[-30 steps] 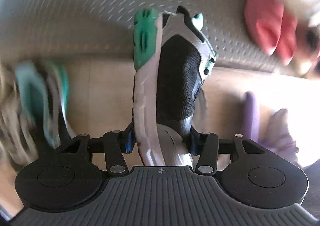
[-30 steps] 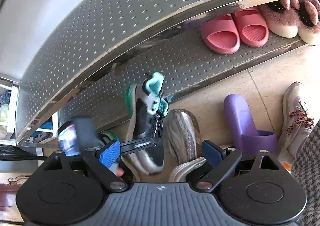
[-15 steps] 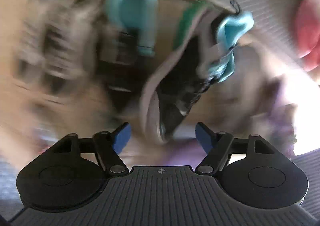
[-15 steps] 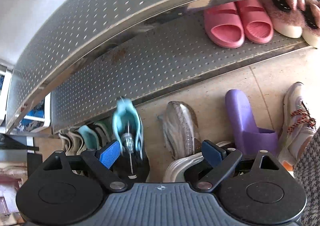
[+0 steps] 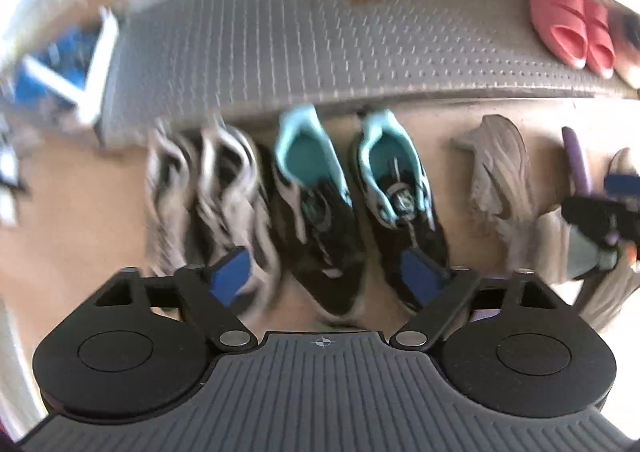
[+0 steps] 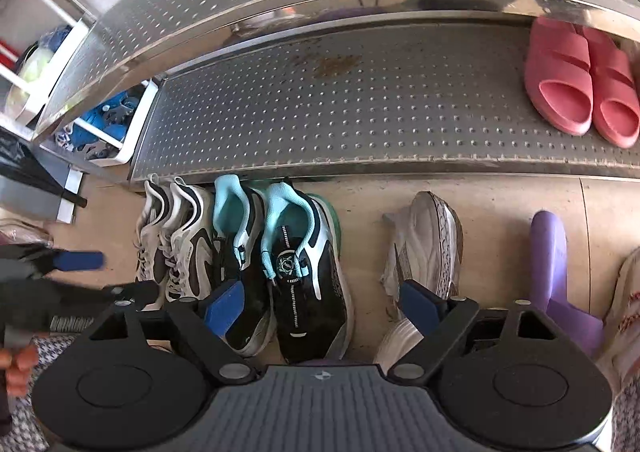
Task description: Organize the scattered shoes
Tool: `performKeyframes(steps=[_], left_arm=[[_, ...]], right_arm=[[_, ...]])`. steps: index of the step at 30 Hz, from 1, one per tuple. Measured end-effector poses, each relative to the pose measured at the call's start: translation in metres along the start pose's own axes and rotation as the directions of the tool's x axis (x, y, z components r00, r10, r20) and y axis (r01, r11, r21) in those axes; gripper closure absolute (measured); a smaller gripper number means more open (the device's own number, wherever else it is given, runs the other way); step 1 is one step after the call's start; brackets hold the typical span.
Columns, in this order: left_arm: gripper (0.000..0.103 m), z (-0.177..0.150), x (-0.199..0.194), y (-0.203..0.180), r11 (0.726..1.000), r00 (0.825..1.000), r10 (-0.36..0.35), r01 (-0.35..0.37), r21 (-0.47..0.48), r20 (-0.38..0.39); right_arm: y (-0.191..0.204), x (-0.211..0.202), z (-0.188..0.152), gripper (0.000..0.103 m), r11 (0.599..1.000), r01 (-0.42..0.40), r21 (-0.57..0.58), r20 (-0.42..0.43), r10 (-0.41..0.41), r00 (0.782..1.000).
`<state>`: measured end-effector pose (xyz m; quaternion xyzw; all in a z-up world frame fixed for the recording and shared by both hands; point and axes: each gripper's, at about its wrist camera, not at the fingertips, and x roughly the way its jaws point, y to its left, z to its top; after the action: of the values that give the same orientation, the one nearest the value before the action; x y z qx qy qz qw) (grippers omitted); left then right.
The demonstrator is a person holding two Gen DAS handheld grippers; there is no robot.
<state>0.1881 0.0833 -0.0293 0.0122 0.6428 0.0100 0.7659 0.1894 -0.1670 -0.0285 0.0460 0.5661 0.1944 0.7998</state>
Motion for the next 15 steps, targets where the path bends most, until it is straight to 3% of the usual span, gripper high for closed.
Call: performKeyframes(steps=[3, 5, 7, 8, 12, 15], left_arm=[[0.018, 0.008, -0.005, 0.013, 1.0, 0.999, -0.011, 0.011, -0.01, 0.03], [0.017, 0.013, -0.009, 0.022, 1.0, 0.999, -0.017, 0.018, -0.016, 0.05], [0.015, 0.018, -0.012, 0.031, 0.999, 0.997, -0.024, 0.026, -0.022, 0.07], [0.015, 0.02, -0.014, 0.035, 0.999, 0.996, -0.027, 0.029, -0.025, 0.08], [0.015, 0.03, -0.021, 0.053, 0.998, 0.992, -0.04, 0.045, -0.037, 0.12], [0.015, 0.031, -0.019, 0.067, 0.995, 0.991, -0.058, 0.067, -0.069, 0.117]], right_arm=[[0.005, -0.001, -0.004, 0.02, 1.0, 0.007, -0.012, 0.023, -0.007, 1.0], [0.011, 0.009, -0.004, 0.031, 1.0, 0.017, -0.003, 0.007, -0.017, 1.0], [0.021, 0.03, 0.0, 0.05, 0.999, 0.035, 0.006, -0.03, -0.035, 0.999], [0.026, 0.044, 0.003, 0.052, 0.999, 0.043, 0.02, -0.044, -0.042, 0.998], [0.046, 0.1, 0.017, 0.052, 0.993, 0.086, 0.079, -0.099, -0.078, 0.992], [0.041, 0.138, 0.03, 0.048, 0.973, 0.166, 0.161, -0.114, -0.149, 0.982]])
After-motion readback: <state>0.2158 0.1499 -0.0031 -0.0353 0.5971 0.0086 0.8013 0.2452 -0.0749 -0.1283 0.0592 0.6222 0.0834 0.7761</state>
